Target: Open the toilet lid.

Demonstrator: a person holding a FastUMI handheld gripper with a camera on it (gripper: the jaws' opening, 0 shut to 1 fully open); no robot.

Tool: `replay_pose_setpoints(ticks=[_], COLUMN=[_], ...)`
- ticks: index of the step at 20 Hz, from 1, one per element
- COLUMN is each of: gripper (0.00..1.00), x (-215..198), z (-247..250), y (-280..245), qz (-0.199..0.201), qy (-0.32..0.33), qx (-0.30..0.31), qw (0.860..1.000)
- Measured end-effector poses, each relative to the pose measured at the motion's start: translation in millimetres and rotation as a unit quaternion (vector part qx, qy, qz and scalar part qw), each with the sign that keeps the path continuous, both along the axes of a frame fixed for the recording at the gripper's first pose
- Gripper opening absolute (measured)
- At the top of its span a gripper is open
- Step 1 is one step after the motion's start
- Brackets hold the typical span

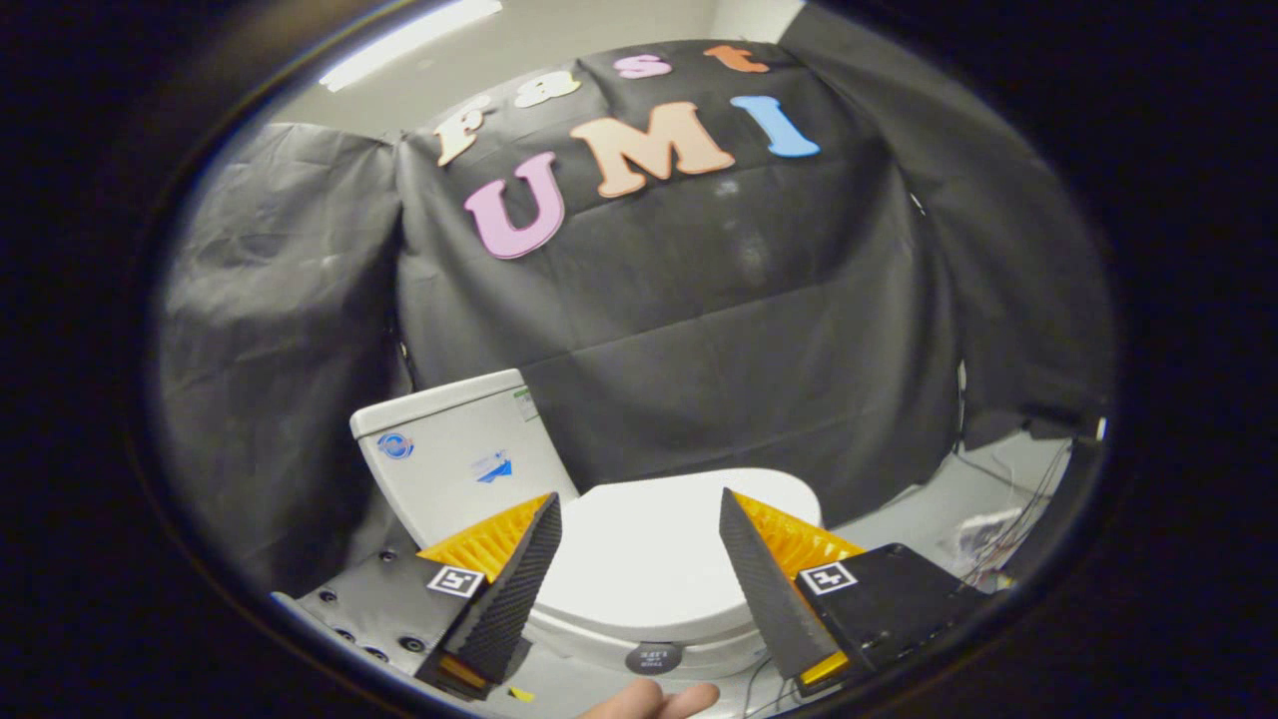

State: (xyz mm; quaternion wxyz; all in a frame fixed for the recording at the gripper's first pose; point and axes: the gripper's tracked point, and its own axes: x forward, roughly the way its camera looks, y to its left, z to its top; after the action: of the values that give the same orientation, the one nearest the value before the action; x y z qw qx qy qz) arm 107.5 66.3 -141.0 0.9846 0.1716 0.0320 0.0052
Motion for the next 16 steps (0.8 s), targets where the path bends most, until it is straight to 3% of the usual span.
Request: replay_pose_setpoints(ticks=[5, 10, 16], gripper=[0.99, 0.97, 0.97], x=[-11, -27, -35], z=[-54, -102, -136], y=[1, -6, -5], qz=[-0.021, -0.070, -0.088], qy=[0.047, 0.110, 0.143], qx=[0.134, 0.232, 0.343], qw=[0.990, 0.964, 0.924])
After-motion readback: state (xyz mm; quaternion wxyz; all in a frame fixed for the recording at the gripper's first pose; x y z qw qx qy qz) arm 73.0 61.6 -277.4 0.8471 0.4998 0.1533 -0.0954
